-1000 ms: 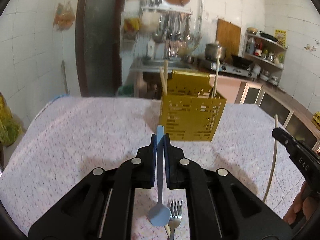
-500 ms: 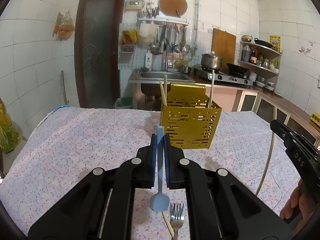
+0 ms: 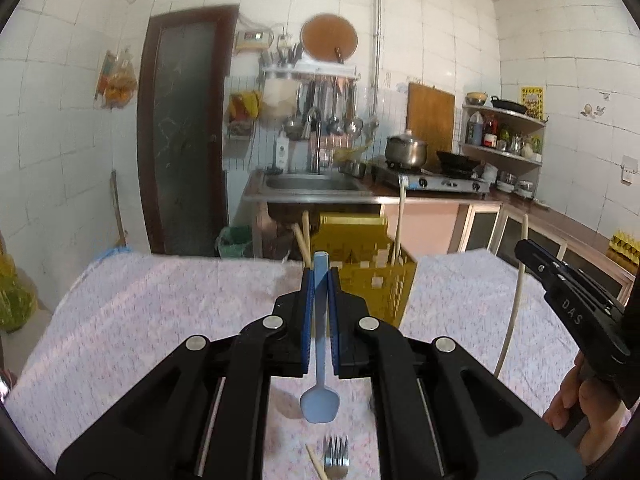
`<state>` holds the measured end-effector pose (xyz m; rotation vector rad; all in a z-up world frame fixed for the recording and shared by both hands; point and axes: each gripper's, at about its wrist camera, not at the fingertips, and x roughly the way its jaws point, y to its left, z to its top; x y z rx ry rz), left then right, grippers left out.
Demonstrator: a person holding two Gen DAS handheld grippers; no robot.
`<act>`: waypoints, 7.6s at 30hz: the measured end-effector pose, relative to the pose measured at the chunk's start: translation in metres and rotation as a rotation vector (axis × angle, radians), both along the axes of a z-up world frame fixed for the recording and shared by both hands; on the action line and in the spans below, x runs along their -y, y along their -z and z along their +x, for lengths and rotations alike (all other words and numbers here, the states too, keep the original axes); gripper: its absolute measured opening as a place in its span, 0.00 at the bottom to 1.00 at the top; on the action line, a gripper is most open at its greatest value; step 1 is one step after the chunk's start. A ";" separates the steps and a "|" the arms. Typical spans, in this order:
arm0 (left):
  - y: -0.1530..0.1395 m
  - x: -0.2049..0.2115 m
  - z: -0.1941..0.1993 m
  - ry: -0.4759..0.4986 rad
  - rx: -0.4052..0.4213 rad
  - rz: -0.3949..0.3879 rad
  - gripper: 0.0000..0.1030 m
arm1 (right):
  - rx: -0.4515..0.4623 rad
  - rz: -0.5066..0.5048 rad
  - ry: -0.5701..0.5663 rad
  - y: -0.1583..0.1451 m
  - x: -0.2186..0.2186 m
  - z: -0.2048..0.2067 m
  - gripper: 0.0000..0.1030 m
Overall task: Organize utensils
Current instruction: 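Carry the knife and chopstick over the caddy, drop both in, open grippers, then move the right tool down and close it on the grey spoon, then hold the spoon in the right gripper while the left gripper grasps the green-handled fork, then lift the fork and spoon and carry both over the yellow caddy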
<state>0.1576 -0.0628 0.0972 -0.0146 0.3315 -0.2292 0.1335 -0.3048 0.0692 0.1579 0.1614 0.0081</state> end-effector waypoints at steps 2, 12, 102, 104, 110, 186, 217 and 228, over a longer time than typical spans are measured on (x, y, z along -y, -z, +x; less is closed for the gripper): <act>-0.015 0.001 0.008 0.007 0.029 -0.014 0.05 | 0.023 0.003 -0.003 -0.011 0.000 0.007 0.06; -0.082 0.015 0.060 0.007 0.205 -0.065 0.05 | 0.197 0.011 -0.005 -0.077 -0.009 0.067 0.06; 0.140 -0.081 0.069 -0.194 -0.488 0.048 0.95 | -0.689 -0.262 -0.091 0.138 -0.097 0.064 0.68; 0.141 -0.080 0.068 -0.190 -0.493 0.052 0.95 | -0.717 -0.217 -0.115 0.141 -0.096 0.068 0.62; 0.140 -0.066 0.058 -0.168 -0.487 0.090 0.95 | -0.717 -0.141 -0.139 0.141 -0.086 0.072 0.34; 0.163 -0.012 0.040 -0.033 -0.560 0.129 0.72 | -0.668 -0.023 -0.023 0.142 0.016 0.017 0.34; 0.165 -0.006 0.039 -0.013 -0.678 0.130 0.34 | -0.664 -0.082 -0.046 0.141 0.003 0.016 0.34; 0.157 -0.001 0.038 -0.003 -0.646 0.142 0.21 | -0.610 -0.122 -0.028 0.128 -0.007 0.007 0.34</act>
